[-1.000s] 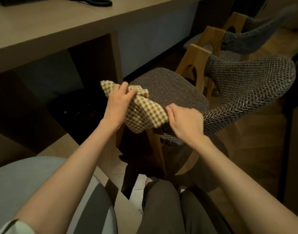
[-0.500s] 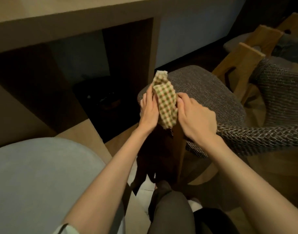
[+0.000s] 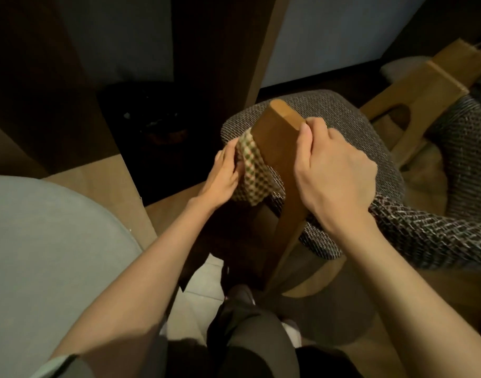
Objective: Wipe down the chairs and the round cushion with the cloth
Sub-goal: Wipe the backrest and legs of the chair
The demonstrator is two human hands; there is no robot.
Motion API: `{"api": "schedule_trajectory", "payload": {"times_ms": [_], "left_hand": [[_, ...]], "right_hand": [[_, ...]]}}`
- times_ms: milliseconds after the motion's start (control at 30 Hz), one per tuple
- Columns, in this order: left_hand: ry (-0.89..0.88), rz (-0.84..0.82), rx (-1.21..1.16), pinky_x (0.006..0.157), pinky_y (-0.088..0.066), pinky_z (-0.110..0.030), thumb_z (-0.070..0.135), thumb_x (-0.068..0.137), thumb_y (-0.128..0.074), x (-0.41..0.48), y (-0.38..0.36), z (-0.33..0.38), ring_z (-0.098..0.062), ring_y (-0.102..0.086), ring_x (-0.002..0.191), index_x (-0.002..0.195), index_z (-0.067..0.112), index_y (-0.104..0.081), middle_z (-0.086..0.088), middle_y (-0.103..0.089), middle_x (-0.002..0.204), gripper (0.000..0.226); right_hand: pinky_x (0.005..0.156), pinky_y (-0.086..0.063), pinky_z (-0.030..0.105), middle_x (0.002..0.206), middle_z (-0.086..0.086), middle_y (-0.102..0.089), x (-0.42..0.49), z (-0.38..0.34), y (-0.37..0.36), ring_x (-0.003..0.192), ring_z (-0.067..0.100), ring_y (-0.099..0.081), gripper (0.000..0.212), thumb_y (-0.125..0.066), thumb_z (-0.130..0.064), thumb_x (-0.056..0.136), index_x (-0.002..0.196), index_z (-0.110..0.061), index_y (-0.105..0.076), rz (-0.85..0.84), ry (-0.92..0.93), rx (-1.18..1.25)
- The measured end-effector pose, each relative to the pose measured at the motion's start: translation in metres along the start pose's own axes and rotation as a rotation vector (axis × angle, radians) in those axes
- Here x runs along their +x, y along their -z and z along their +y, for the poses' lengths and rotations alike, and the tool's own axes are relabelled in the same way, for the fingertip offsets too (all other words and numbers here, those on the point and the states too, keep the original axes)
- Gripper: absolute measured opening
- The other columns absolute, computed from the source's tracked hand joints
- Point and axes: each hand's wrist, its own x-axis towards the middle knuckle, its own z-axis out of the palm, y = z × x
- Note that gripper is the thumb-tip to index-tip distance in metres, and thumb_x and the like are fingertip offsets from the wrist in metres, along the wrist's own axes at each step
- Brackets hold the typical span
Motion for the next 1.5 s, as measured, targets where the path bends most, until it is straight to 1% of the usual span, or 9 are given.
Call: {"api": "schedule_trajectory", "payload": {"times_ms": [233, 433, 600, 833, 1000, 1100, 1200, 1367, 1500], "left_hand": [[-0.170, 0.046, -0.074, 0.109, -0.021, -0.035, 0.028, 0.091, -0.062, -0.002, 0.003, 0.021, -0.018, -0.026, 0.135, 0.150, 0.032, -0.004, -0.005, -0.026, 0.149, 0.082], [-0.051, 0.205, -0.040, 0.105, -0.032, -0.049, 0.017, 0.087, -0.066, -0.005, -0.015, 0.015, -0.027, -0.034, 0.123, 0.148, 0.016, -0.023, -0.012, -0.035, 0.134, 0.075], [0.045, 0.247, -0.030, 0.103, -0.020, -0.033, 0.011, 0.082, -0.068, 0.001, -0.033, -0.005, -0.031, -0.028, 0.126, 0.141, 0.009, -0.030, -0.016, -0.030, 0.135, 0.071], [0.009, 0.366, -0.080, 0.095, -0.004, -0.008, 0.015, 0.081, -0.069, 0.005, -0.050, -0.033, -0.031, -0.030, 0.128, 0.133, 0.000, -0.036, -0.020, -0.036, 0.132, 0.063], [-0.002, 0.272, 0.012, 0.105, -0.031, -0.034, 0.018, 0.082, -0.064, 0.002, -0.048, -0.044, -0.036, -0.036, 0.121, 0.127, -0.014, -0.036, -0.028, -0.034, 0.128, 0.062], [0.195, -0.023, 0.130, 0.112, -0.024, -0.040, 0.040, 0.091, -0.042, -0.007, -0.044, -0.069, -0.040, -0.026, 0.136, 0.144, -0.005, -0.021, -0.030, -0.024, 0.145, 0.073], [0.257, -0.046, 0.134, 0.117, -0.018, -0.036, 0.003, 0.093, -0.053, -0.004, -0.042, -0.091, -0.033, -0.019, 0.142, 0.150, 0.004, -0.015, -0.020, -0.016, 0.153, 0.068], [0.224, 0.039, -0.028, 0.103, -0.038, -0.031, 0.011, 0.083, -0.069, 0.010, -0.044, -0.106, -0.025, -0.049, 0.122, 0.128, 0.004, -0.053, -0.013, -0.054, 0.128, 0.048], [0.354, -0.061, 0.032, 0.095, -0.043, -0.031, 0.015, 0.085, -0.066, 0.014, -0.049, -0.127, -0.026, -0.055, 0.115, 0.116, 0.009, -0.059, -0.011, -0.062, 0.119, 0.033]], "right_hand": [[0.071, -0.043, 0.038, 0.119, 0.002, -0.059, -0.006, 0.001, -0.006, 0.101, 0.026, -0.058, 0.047, -0.020, -0.040, 0.101, 0.138, -0.024, -0.044, 0.090, 0.032, -0.010], [0.117, -0.023, 0.042, 0.142, 0.015, -0.045, -0.070, 0.007, -0.028, 0.136, 0.028, -0.036, 0.050, -0.049, -0.001, 0.088, 0.137, -0.002, -0.047, 0.202, 0.347, 0.351], [0.099, -0.033, 0.015, 0.122, 0.005, -0.059, -0.107, 0.019, -0.067, 0.115, 0.017, -0.052, 0.047, -0.058, 0.008, 0.079, 0.123, -0.009, -0.059, -0.091, 0.266, 0.468], [0.076, -0.041, 0.014, 0.122, -0.011, -0.059, -0.096, -0.002, -0.120, 0.099, 0.004, -0.058, 0.038, -0.049, -0.021, 0.097, 0.133, -0.028, -0.046, -0.317, 0.031, 0.532], [0.078, -0.054, 0.028, 0.103, -0.004, -0.064, -0.088, -0.014, -0.143, 0.091, 0.010, -0.063, 0.022, -0.051, -0.021, 0.096, 0.118, -0.018, -0.053, -0.350, -0.102, 0.573], [0.076, -0.054, 0.032, 0.090, -0.008, -0.059, -0.087, -0.016, -0.147, 0.082, 0.009, -0.060, 0.006, -0.052, -0.019, 0.096, 0.099, -0.023, -0.049, -0.340, -0.138, 0.615], [0.069, -0.052, 0.029, 0.085, -0.010, -0.057, -0.087, -0.016, -0.148, 0.076, 0.006, -0.060, 0.006, -0.050, -0.017, 0.096, 0.097, -0.023, -0.050, -0.331, -0.152, 0.651], [0.056, -0.043, 0.005, 0.076, -0.021, -0.049, -0.087, -0.017, -0.154, 0.072, -0.019, -0.052, 0.012, -0.052, -0.016, 0.095, 0.101, -0.026, -0.052, -0.331, -0.182, 0.694], [0.056, -0.045, 0.009, 0.073, -0.017, -0.052, -0.088, -0.015, -0.158, 0.071, -0.012, -0.055, 0.013, -0.053, -0.015, 0.095, 0.105, -0.021, -0.057, -0.350, -0.192, 0.720]]}}
